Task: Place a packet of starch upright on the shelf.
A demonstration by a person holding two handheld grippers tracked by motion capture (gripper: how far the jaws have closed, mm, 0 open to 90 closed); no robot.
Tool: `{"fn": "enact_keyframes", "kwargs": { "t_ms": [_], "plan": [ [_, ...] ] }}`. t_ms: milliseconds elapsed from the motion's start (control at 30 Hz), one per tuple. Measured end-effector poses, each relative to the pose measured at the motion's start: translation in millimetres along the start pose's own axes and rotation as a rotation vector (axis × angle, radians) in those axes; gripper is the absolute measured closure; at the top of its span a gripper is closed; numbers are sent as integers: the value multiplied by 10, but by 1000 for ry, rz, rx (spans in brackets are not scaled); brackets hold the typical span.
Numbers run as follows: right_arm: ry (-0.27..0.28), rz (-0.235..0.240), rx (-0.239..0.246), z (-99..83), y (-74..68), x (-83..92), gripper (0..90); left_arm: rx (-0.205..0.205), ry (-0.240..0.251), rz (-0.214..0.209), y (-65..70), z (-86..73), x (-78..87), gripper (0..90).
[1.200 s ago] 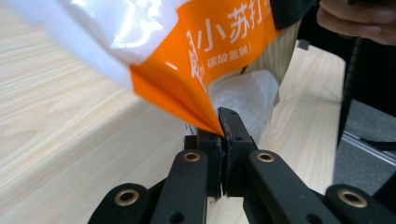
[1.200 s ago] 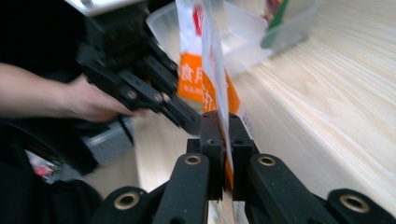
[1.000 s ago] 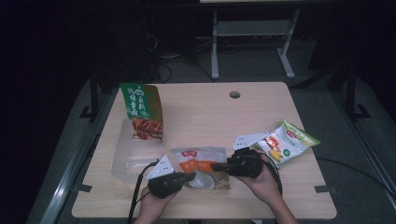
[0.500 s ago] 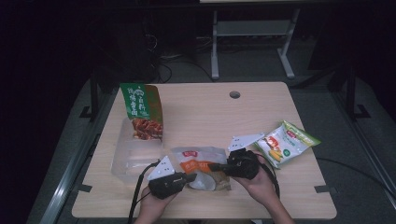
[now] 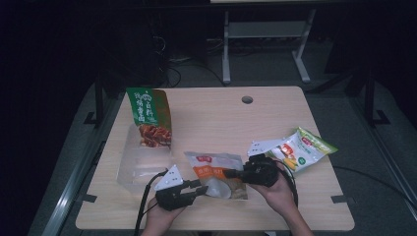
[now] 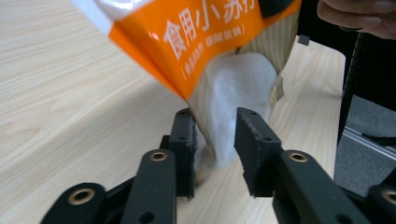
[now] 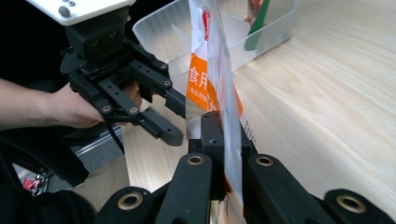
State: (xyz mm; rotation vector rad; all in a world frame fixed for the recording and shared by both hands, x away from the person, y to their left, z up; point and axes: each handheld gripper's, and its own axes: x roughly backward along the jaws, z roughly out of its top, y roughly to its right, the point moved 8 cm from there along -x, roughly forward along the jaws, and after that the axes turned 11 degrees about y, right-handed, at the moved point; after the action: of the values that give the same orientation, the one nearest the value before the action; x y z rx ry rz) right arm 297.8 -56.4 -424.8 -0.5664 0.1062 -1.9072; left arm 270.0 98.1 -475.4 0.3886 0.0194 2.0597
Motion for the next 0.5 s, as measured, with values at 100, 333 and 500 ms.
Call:
{"fn": "enact_keyframes", "kwargs": {
  "t_ms": [100,333,500],
  "plan": [
    [20,-12,-11,24,35,44,899,-11,-5,3,11,4,27,623],
    [46,-38,-33,74,125,129,899,-41,-16,-3,70,-8,51,578],
    [52,-58,-42,108,175,149,899,-58,-16,-16,120,-13,57,555]
  ]
}}
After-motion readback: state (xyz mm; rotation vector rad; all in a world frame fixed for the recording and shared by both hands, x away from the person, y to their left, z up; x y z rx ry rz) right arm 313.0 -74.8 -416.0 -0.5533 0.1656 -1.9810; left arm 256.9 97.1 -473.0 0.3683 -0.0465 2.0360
